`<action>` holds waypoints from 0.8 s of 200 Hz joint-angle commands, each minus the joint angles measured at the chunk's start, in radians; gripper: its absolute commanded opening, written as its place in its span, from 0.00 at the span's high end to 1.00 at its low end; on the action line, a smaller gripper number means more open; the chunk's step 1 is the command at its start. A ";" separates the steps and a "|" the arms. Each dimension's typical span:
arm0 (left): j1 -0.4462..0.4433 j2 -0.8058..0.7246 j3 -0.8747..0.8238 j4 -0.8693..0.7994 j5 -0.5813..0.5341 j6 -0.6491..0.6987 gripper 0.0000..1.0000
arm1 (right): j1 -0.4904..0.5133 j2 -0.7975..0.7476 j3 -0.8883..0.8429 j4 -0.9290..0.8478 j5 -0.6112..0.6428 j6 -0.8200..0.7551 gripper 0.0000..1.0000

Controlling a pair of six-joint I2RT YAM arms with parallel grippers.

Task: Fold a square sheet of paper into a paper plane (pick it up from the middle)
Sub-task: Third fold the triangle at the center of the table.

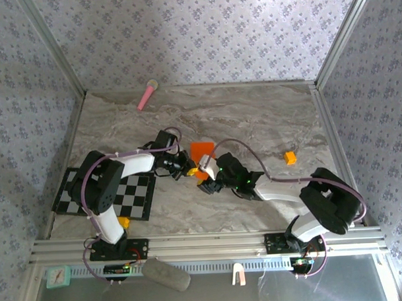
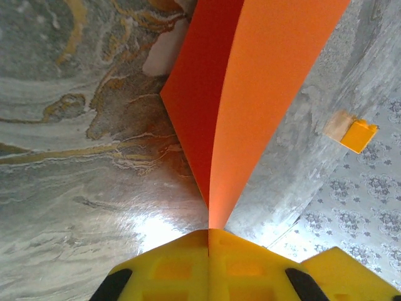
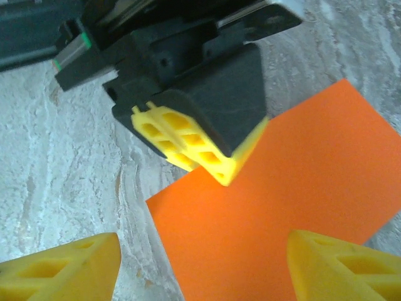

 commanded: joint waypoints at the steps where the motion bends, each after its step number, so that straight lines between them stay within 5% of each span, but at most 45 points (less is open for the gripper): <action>1: -0.006 -0.030 0.024 -0.027 -0.008 -0.018 1.00 | 0.014 0.047 -0.001 0.084 0.044 -0.086 0.30; 36: -0.008 -0.030 0.024 -0.027 -0.008 -0.026 1.00 | 0.011 0.108 -0.025 0.199 0.054 -0.114 0.37; 160: -0.006 -0.057 0.038 -0.083 -0.035 0.007 0.90 | 0.011 0.121 -0.024 0.201 0.061 -0.158 0.78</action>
